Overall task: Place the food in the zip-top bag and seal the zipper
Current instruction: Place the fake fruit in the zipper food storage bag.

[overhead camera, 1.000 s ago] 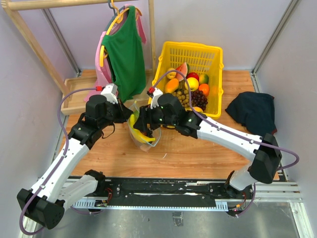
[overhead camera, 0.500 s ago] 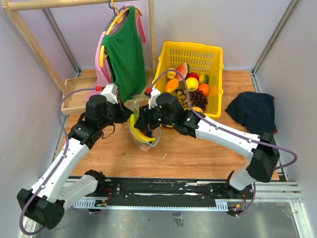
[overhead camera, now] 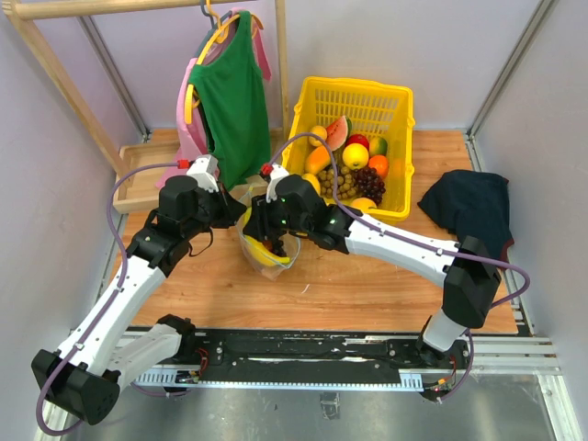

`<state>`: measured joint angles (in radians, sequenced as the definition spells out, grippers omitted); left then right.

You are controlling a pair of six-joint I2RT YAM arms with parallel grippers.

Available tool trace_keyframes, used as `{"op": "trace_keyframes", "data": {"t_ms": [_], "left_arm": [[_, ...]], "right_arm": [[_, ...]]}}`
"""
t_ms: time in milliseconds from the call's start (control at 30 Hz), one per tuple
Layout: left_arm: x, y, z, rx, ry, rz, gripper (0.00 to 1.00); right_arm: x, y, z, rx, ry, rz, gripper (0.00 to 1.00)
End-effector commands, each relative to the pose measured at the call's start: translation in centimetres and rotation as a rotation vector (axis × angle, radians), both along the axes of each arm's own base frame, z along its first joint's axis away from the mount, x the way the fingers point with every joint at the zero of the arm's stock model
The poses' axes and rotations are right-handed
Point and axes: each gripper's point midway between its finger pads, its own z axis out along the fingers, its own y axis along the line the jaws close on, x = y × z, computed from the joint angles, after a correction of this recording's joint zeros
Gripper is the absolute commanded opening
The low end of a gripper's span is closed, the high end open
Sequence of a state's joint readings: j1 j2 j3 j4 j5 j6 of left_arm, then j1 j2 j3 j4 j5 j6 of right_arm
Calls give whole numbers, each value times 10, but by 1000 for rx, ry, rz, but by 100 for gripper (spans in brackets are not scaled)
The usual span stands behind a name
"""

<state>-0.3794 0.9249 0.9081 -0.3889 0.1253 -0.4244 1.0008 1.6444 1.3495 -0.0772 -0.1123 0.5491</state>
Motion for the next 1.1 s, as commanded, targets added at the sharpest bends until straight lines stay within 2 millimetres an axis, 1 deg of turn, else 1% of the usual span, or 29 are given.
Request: {"op": "trace_keyframes", "data": {"t_ms": [0, 133, 233, 367, 467, 533, 700, 800, 867, 933, 1000, 1067], "left_arm": [[3, -2, 12, -23, -54, -10, 1], [1, -5, 14, -31, -55, -29, 0], [-2, -11, 16, -47, -60, -71, 0], [-4, -14, 17, -55, -63, -93, 0], [-4, -13, 17, -54, -62, -84, 1], [-3, -12, 17, -51, -63, -77, 0], [-2, -10, 16, -47, -62, -61, 0], [-1, -9, 15, -44, -59, -55, 0], [-1, -8, 14, -43, -57, -53, 0], [-1, -8, 14, -43, -57, -52, 0], [-1, -8, 14, -43, -58, -51, 0], [-1, -8, 14, -44, -56, -52, 1]], "right_arm": [[19, -4, 7, -23, -58, -115, 38], [26, -1, 6, -38, -76, -130, 39], [30, 6, 6, -52, -88, -114, 44], [25, 16, 11, -47, -111, -32, 53], [19, 14, 18, -47, -128, 6, 58], [14, 6, 27, -46, -148, 18, 60], [-1, -16, 45, -63, -177, 54, 61], [-9, -29, 51, -80, -181, 64, 61], [-11, -42, 50, -112, -184, 44, 61], [-8, -58, 47, -163, -193, 2, 61], [-1, -76, 40, -231, -204, -66, 60], [1, -90, 31, -288, -205, -103, 58]]}}
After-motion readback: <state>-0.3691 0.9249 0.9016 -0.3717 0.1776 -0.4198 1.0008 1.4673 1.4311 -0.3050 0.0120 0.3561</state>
